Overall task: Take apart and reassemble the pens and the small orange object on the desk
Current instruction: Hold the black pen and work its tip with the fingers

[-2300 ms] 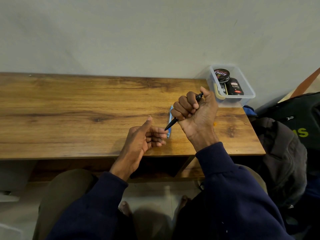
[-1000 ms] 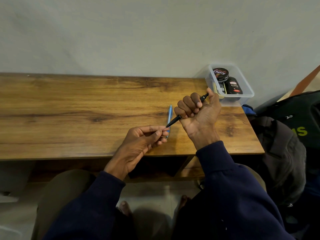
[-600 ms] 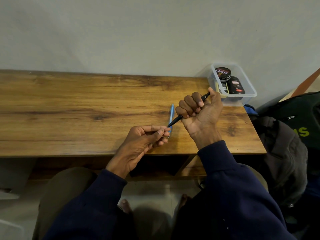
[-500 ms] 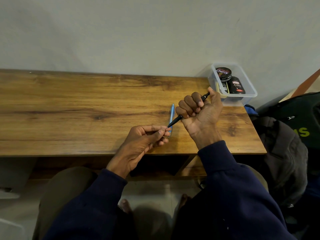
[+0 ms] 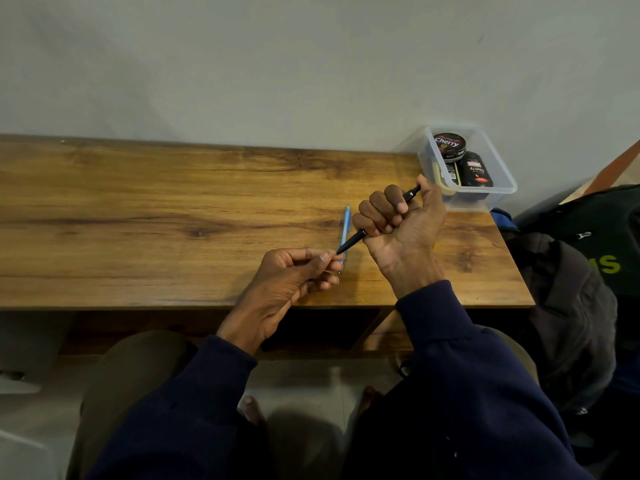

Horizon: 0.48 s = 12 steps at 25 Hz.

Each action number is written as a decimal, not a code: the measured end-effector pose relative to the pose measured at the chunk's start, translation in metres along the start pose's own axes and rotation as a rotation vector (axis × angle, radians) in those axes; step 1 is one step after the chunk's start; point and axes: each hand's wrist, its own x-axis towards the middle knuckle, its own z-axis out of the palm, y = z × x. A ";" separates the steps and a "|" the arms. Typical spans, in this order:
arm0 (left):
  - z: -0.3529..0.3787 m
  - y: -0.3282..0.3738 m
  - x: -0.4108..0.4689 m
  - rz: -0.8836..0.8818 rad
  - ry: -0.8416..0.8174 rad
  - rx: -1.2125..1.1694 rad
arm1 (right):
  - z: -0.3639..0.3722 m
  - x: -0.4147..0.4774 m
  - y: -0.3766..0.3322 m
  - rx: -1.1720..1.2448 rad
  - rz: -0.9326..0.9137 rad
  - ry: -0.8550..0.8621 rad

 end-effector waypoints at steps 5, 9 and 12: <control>0.000 0.001 -0.001 -0.003 -0.003 -0.005 | -0.002 0.001 -0.001 0.014 -0.016 0.013; 0.000 0.002 0.001 -0.011 0.027 0.012 | -0.002 0.001 -0.002 0.020 -0.001 0.003; 0.001 0.002 0.001 -0.017 0.041 0.015 | -0.001 0.001 -0.001 0.013 0.006 0.008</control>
